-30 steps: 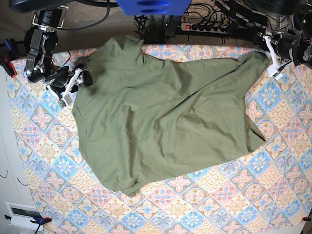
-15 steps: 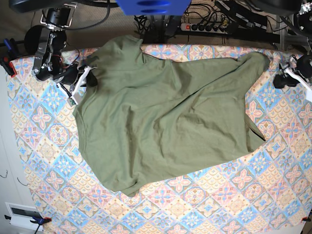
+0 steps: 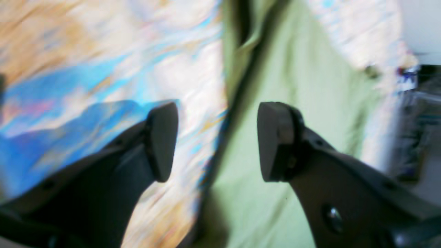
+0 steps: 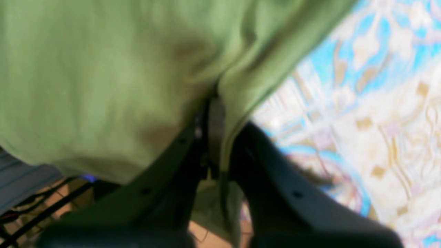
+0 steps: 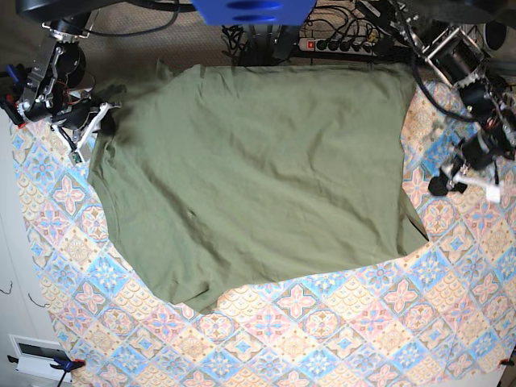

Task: Layout the t-shirt on the table in an organized manner, then fold the t-shirt properly
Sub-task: 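Grasp the shirt's hem corner with the left gripper and pull it straight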

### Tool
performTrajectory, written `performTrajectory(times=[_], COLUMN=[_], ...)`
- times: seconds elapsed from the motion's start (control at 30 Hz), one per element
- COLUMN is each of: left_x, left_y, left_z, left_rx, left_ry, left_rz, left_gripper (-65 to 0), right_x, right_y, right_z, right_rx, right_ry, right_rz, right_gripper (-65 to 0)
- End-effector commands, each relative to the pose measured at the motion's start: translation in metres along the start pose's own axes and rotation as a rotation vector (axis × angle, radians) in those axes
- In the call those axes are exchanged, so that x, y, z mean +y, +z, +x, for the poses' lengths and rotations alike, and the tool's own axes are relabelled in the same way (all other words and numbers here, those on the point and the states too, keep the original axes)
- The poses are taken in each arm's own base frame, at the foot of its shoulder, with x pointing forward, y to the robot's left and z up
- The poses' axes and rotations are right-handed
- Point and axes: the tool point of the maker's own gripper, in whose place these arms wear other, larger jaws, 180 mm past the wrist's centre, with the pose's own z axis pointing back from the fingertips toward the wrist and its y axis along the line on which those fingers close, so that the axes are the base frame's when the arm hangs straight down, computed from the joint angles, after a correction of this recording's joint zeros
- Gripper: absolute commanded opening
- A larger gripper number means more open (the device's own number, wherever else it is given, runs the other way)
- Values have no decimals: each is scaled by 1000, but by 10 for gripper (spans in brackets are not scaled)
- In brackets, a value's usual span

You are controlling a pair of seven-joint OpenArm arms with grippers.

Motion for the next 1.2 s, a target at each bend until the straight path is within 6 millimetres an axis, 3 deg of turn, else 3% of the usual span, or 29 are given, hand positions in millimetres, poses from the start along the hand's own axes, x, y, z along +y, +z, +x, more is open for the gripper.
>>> performTrajectory(times=[0.0,0.13,0.3,0.73,1.03,1.17], left_x=[-13,-30,-45,-61,-57,-44], left_y=[-3,-27,-41,-86,-89,-88], left_z=[17,22,30,53,62,66], left_rx=[-38,-25,-27,-84,-147,-167], left_ry=[-7,-21,-48,49,58,63], left_rz=[-32,-7,18,-26,-12,60], left_gripper=[-285,-285,-279,-284,-286,-286], right_x=[-7,-10,-21,-22,-22,-24], right_y=[7,8,16,16,16,17], right_z=[12,13,15,15,16,29], right_rx=[-33,-35,-46,-47,-50,-76], right_ry=[16,14,2,3,2,9], right_rz=[-14,-23,-52,-52,-53,-57], right_gripper=[-643,-643,-643,-643,-643,-643])
